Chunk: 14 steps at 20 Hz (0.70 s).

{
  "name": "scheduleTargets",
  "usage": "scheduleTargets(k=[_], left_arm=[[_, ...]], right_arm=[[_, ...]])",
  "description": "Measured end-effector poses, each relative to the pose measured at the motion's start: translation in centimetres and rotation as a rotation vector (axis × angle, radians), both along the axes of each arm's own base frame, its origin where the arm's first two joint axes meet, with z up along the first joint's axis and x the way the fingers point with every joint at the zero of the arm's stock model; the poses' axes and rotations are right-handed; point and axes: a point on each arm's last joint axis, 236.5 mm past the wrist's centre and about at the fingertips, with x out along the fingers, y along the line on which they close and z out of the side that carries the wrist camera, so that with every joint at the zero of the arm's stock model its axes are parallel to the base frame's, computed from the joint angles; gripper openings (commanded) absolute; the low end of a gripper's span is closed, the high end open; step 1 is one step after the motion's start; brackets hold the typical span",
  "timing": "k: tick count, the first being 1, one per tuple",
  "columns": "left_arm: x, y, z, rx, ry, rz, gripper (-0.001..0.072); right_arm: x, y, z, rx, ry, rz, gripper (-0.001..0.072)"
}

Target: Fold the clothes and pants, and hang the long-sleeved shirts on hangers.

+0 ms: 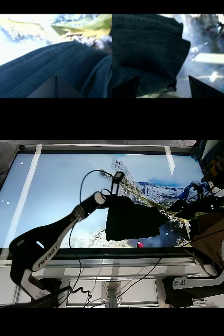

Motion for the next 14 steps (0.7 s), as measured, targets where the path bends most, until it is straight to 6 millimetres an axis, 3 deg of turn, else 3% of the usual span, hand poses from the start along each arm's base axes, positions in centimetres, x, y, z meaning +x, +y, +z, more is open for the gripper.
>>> scheduleTargets(k=[3,7,10,14], left_arm=[[-3.6,-3.4,-1.9,0.065,-0.058,-0.103,0.0023],[-11.6,-6.5,-4.0,0.175,-0.100,-0.391,0.0023],[-17.5,-6.2,-5.7,0.248,-0.038,-0.600,0.0023],[-23.6,-3.6,-7.0,0.329,0.101,-0.823,0.0023]], right_arm=[[-0.7,0.9,-0.6,-0.006,0.055,0.018,0.0678],[-0.8,0.7,-1.6,-0.075,0.073,0.041,0.0678],[-0.9,-0.4,-2.4,-0.145,0.080,0.050,0.0678],[-1.0,-0.9,-3.0,-0.178,0.087,0.062,0.0668]])
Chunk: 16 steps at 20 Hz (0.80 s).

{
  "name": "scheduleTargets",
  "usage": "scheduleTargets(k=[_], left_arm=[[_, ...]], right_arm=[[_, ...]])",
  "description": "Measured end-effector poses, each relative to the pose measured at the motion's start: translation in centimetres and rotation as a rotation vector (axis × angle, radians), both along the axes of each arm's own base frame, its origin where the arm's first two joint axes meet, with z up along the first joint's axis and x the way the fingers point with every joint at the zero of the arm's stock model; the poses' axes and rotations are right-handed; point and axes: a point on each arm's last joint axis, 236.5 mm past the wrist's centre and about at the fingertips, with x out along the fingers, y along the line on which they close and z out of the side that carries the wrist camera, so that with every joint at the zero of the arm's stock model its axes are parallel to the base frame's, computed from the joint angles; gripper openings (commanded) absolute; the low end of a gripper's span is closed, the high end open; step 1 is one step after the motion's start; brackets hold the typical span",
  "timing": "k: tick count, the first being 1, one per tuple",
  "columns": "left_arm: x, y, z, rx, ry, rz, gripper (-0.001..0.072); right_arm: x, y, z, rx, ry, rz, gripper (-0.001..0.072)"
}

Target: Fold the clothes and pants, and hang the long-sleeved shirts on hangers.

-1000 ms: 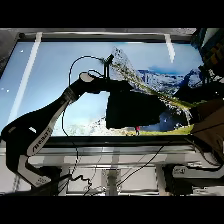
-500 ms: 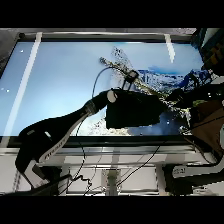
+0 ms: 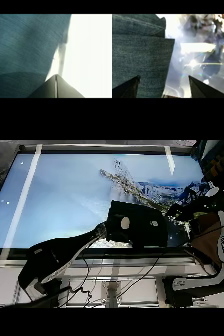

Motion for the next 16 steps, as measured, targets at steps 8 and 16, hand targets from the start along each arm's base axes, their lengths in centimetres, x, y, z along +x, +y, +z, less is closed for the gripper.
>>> scheduleTargets(k=[8,16], left_arm=[[0.4,2.9,2.6,0.023,0.035,-0.030,0.0023],[2.8,4.2,3.5,0.015,0.028,0.016,0.0023]], right_arm=[[-3.0,5.7,-4.1,0.260,0.050,0.107,0.0617],[-0.8,12.7,-5.4,0.387,-0.006,0.060,0.0616]])
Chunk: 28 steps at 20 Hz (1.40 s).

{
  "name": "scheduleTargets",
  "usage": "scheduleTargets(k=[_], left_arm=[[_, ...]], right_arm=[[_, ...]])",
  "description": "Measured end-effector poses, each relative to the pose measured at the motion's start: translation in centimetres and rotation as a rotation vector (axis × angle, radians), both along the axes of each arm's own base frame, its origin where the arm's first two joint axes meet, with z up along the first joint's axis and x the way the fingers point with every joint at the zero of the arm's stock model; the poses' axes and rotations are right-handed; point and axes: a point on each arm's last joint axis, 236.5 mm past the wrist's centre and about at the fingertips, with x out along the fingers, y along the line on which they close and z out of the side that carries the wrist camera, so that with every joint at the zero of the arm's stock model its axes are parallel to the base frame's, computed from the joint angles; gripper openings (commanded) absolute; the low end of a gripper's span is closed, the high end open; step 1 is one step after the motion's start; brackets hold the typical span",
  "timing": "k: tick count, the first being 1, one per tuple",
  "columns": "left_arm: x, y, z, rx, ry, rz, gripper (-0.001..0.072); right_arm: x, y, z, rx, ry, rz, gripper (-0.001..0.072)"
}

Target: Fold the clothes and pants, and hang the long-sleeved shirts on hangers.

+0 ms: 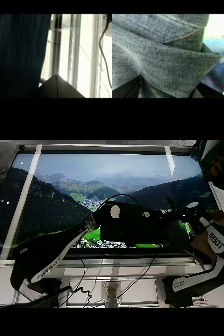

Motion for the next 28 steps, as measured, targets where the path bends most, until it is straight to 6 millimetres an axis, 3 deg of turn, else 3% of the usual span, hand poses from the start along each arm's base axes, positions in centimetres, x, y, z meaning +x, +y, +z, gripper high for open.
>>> scheduleTargets(k=[2,3,4,5,8,10,12,14,16,18,21,24,26,28], left_arm=[[0.4,0.3,-0.1,0.007,-0.007,0.003,0.0023],[0.6,0.5,-0.2,0.013,-0.013,0.006,0.0022],[1.1,0.9,-0.3,0.024,-0.020,0.015,0.0022],[1.6,1.4,-0.5,0.042,-0.027,0.034,0.0022],[4.6,3.9,-0.4,0.116,-0.105,0.101,0.0022],[7.9,6.1,1.4,0.143,-0.210,0.184,0.0022],[12.1,8.9,4.5,0.148,-0.358,0.297,0.0023],[15.9,12.1,8.7,0.135,-0.509,0.414,0.0023],[18.7,16.0,13.2,0.121,-0.638,0.523,0.0023],[20.4,19.9,17.4,0.103,-0.733,0.623,0.0023],[21.5,25.7,22.5,0.085,-0.837,0.761,0.0024],[21.4,30.0,26.1,0.078,-0.908,0.858,0.0024],[21.2,31.7,27.6,0.073,-0.937,0.897,0.0024],[21.1,32.5,28.3,0.069,-0.949,0.919,0.0024]], right_arm=[[-0.2,2.5,-0.2,-0.001,-0.006,0.048,0.0578],[-0.3,3.8,-0.2,-0.002,-0.013,0.072,0.0418],[-0.3,5.0,-0.4,-0.007,-0.024,0.091,0.0135],[-0.4,6.2,-0.3,0.000,-0.029,0.107,0.0070],[0.7,10.1,1.1,0.081,-0.063,0.074,0.0071],[2.5,11.8,3.0,0.170,-0.107,0.009,0.0071],[4.9,12.5,5.8,0.266,-0.164,-0.064,0.0071],[7.7,11.7,9.7,0.352,-0.244,-0.134,0.0071],[9.8,9.7,13.8,0.404,-0.337,-0.164,0.0071],[11.5,6.5,19.1,0.444,-0.456,-0.204,0.0071],[12.6,-1.0,26.7,0.439,-0.606,-0.325,0.0071],[11.5,-9.8,33.3,0.396,-0.732,-0.504,0.0071],[9.6,-14.7,35.2,0.304,-0.765,-0.601,0.0071],[7.5,-18.1,33.7,0.140,-0.710,-0.656,0.0071]])
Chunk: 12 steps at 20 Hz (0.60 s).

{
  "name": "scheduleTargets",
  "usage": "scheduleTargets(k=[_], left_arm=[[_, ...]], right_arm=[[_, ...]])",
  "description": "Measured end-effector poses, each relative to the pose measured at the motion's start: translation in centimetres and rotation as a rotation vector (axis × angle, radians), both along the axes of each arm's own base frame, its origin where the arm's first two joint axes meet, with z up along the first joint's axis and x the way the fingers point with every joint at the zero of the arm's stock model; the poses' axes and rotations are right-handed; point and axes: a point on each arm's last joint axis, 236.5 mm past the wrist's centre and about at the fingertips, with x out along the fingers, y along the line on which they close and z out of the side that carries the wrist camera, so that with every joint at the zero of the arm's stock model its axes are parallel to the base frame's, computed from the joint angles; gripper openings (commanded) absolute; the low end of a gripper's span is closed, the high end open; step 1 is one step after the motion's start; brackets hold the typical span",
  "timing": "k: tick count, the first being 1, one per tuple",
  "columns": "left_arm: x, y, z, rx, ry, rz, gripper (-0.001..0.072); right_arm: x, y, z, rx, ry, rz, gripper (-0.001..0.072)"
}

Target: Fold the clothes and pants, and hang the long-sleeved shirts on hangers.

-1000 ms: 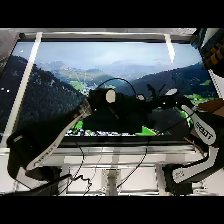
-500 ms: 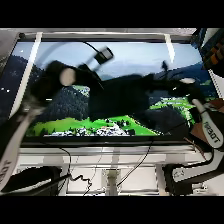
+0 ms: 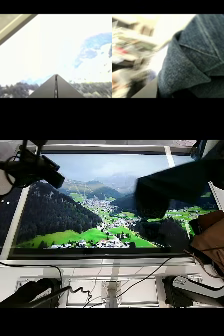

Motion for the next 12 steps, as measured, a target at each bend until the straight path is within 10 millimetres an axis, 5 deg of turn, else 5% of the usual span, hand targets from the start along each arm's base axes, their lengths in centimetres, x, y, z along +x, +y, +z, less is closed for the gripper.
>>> scheduleTargets(k=[3,6,12], left_arm=[[-0.1,-0.1,0.2,-0.030,0.002,-0.002,0.0023],[0.0,-0.5,0.0,-0.052,0.014,-0.009,0.0024],[0.8,-1.0,-1.8,-0.061,0.058,-0.013,0.0024]], right_arm=[[-2.8,-3.3,-3.9,-0.113,0.194,-0.092,0.0071],[-3.5,-5.0,-5.3,-0.146,0.269,-0.164,0.0072],[0.1,-4.1,-4.5,-0.118,0.244,-0.288,0.0072]])
